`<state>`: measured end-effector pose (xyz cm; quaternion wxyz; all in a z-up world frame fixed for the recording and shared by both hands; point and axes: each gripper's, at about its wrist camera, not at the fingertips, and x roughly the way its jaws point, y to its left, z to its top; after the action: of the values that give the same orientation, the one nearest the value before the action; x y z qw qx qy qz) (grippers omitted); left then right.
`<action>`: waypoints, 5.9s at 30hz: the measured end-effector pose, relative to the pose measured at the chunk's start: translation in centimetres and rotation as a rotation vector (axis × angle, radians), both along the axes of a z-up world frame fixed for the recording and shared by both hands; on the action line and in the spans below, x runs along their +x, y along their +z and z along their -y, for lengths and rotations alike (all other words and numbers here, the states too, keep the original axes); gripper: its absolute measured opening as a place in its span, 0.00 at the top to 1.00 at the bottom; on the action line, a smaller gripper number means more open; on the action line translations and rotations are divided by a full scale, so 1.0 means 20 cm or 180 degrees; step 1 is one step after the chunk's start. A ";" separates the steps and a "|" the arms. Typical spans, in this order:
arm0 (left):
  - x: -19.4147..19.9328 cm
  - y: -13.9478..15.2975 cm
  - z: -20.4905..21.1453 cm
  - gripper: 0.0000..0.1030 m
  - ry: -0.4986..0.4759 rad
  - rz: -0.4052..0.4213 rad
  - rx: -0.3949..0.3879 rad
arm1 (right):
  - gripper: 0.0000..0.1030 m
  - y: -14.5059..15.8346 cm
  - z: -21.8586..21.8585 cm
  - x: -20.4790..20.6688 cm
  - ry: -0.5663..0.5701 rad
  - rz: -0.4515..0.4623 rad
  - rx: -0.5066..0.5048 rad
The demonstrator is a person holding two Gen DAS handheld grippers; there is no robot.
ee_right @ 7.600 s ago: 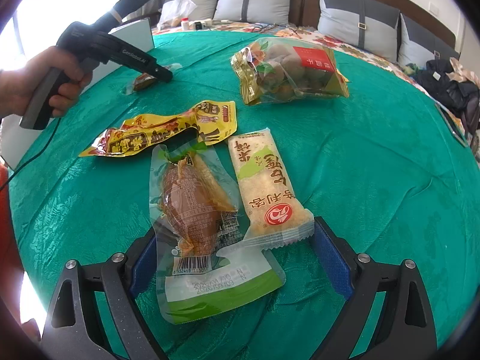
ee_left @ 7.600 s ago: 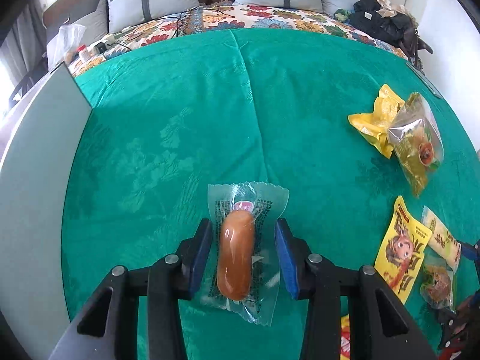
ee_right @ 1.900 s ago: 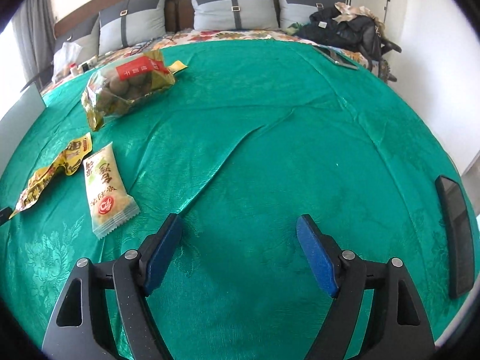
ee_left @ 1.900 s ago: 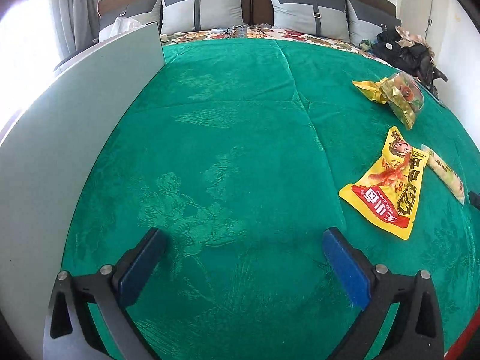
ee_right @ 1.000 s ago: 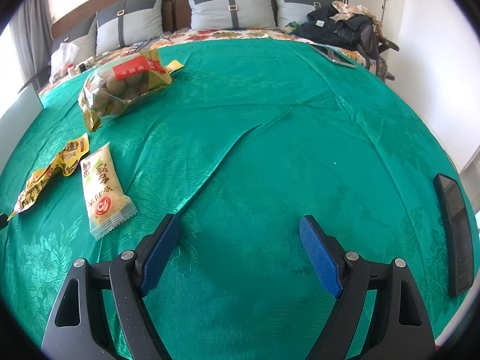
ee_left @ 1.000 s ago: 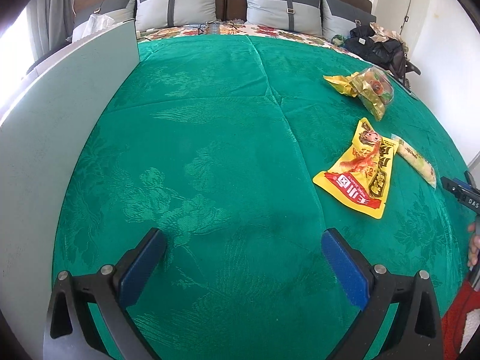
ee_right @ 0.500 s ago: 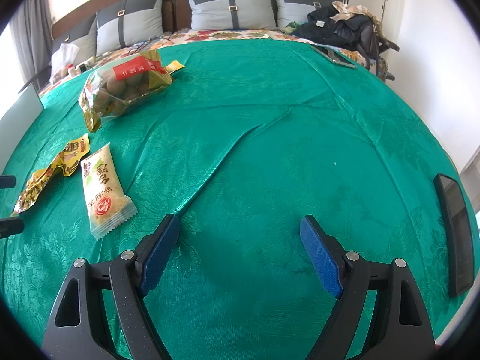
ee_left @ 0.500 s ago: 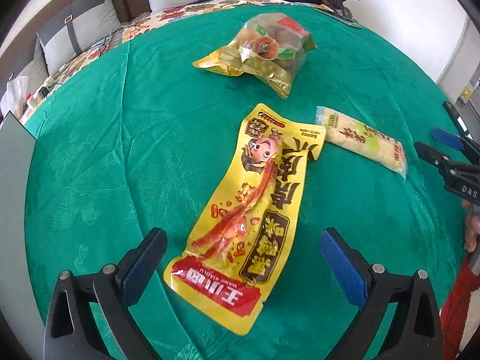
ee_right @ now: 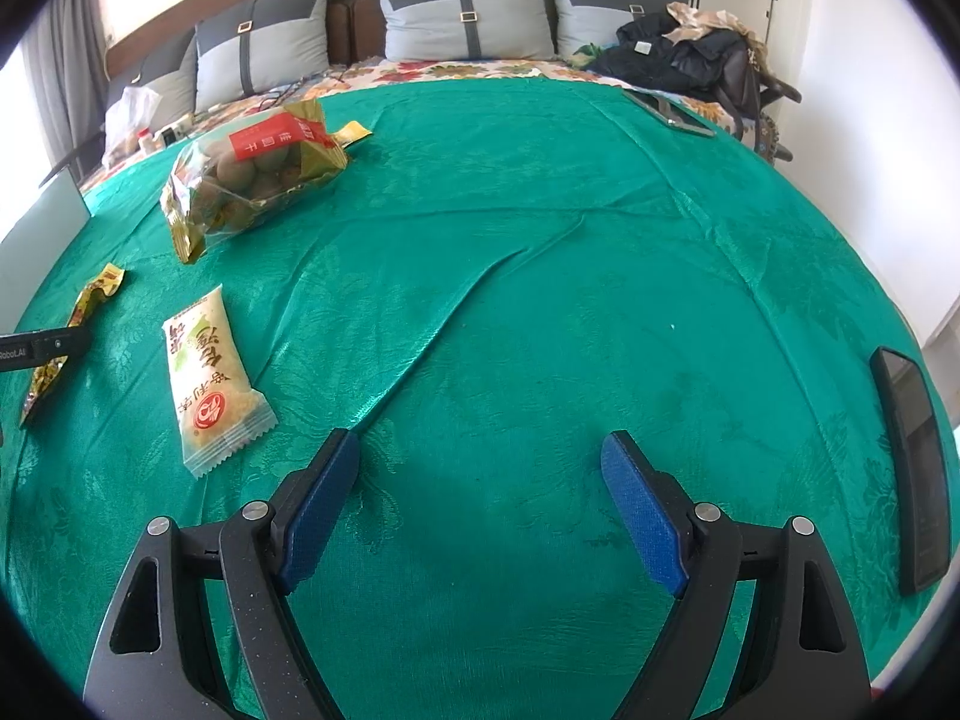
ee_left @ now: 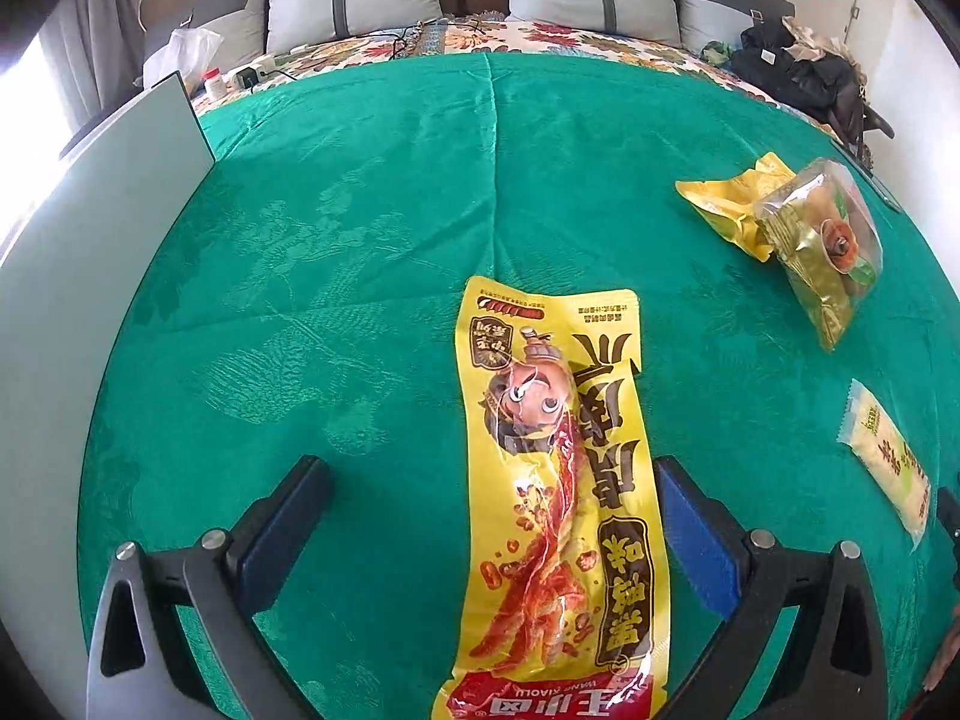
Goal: Organize snacks
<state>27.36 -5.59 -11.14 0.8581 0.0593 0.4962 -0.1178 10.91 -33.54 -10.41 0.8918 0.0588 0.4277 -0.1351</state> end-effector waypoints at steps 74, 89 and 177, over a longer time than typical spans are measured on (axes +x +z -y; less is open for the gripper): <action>0.01 -0.02 -0.04 0.00 -0.0057 0.0298 -0.0076 | 0.08 -0.03 -0.33 0.62 0.0541 -0.0094 0.0016; 0.01 -0.01 -0.04 0.00 -0.0055 0.0299 -0.0078 | 0.08 -0.03 -0.33 0.63 0.0543 -0.0094 0.0029; 0.01 -0.01 -0.04 0.00 -0.0056 0.0299 -0.0079 | 0.08 -0.02 -0.32 0.62 0.0544 -0.0098 0.0033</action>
<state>27.50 -4.72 -11.39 0.8801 0.0585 0.4533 -0.1285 23.39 -27.06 -10.90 0.8931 0.0246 0.4455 -0.0572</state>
